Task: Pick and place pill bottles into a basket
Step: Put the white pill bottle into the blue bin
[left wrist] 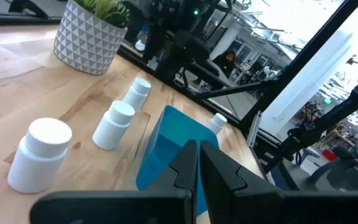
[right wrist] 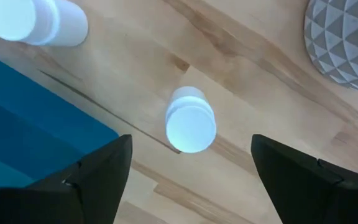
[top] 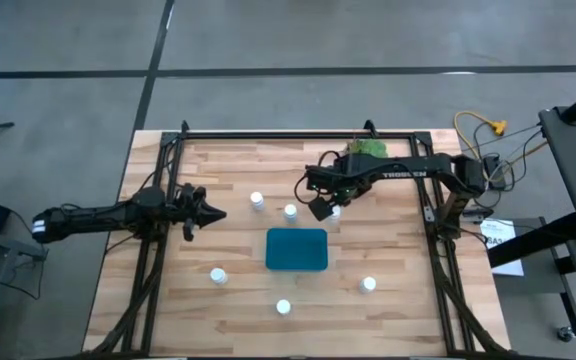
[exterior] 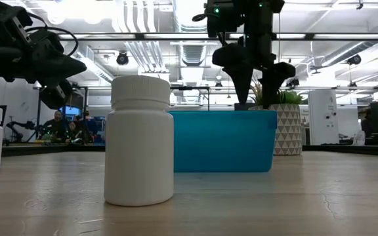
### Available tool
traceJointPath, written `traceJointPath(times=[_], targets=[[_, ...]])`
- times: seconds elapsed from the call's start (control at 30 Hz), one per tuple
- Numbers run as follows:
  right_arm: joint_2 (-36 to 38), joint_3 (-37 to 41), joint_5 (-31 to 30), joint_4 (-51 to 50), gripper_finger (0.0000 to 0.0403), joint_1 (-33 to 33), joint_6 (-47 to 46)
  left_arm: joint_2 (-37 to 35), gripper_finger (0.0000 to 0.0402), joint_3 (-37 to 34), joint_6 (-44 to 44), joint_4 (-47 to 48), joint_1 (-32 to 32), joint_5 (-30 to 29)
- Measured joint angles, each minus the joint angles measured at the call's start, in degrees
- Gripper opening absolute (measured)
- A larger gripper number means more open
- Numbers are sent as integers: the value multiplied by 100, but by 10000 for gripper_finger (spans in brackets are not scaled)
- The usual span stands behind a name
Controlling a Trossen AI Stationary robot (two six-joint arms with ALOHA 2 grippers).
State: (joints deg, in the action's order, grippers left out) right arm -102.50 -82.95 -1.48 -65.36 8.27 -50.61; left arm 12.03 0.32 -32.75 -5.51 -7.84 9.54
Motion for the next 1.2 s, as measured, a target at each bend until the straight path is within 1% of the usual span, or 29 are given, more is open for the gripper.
traceJointPath(times=[0.17,0.47,0.7,0.9,1.07,1.2], targets=[[0,220,22,95,318,36,-27,121,0,0,-2,2,0,0],[0,607,173,722,315,72,-322,309,0,0,-2,0,0,2],[-4,889,192,932,296,113,-387,369,0,0,-3,-1,-2,2],[-60,926,194,1149,276,172,-387,358,0,0,-2,-1,-4,2],[-271,926,472,1179,256,205,-306,367,0,0,-5,-1,-4,2],[-304,912,434,1211,241,170,-339,368,0,0,-13,-4,-4,2]])
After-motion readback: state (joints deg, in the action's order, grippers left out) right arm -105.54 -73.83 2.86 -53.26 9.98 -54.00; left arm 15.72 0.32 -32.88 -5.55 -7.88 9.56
